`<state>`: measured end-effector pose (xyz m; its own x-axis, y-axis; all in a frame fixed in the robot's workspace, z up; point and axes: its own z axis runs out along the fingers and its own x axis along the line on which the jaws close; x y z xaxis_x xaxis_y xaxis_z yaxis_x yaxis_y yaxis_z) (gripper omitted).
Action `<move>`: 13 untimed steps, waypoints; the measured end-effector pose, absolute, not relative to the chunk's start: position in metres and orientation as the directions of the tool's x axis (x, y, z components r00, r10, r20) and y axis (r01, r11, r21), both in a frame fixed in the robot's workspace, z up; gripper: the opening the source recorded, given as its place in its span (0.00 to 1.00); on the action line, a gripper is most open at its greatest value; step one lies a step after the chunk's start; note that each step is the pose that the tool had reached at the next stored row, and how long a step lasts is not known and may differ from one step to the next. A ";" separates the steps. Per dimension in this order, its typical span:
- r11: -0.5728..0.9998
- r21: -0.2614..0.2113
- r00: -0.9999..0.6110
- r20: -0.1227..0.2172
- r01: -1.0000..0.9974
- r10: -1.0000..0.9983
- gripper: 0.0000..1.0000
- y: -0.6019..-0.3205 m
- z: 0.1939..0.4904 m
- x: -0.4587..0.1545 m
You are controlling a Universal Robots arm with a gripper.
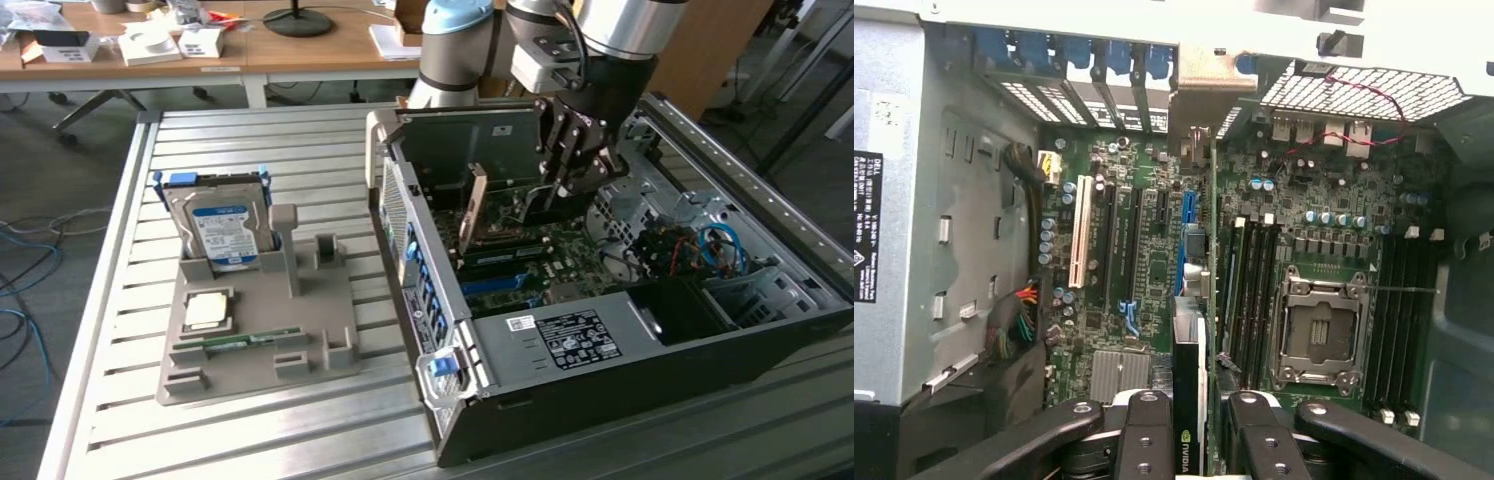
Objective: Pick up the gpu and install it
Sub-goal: 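Insert the gpu into the slot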
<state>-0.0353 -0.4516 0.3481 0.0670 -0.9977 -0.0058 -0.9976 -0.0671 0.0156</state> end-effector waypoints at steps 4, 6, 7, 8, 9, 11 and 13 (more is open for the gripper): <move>-0.036 0.016 0.036 -0.006 -0.999 -0.999 0.26 -0.452 0.347 -0.035; -0.023 0.016 0.023 -0.006 -1.000 -1.000 0.26 -0.452 0.347 -0.035; -0.022 0.016 0.022 -0.006 -1.000 -1.000 0.26 -0.452 0.347 -0.035; -0.022 0.016 0.022 -0.006 -1.000 -1.000 0.26 -0.452 0.347 -0.035; -0.021 0.015 0.021 -0.006 -1.000 -1.000 0.26 -0.452 0.346 -0.035; -0.020 0.016 0.019 -0.006 -1.000 -1.000 0.26 -0.452 0.345 -0.035; -0.018 0.016 0.018 -0.006 -1.000 -1.000 0.26 -0.452 0.343 -0.035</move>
<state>-0.0354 -0.4520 0.3429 0.0176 -0.9998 -0.0059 -0.9997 -0.0177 0.0155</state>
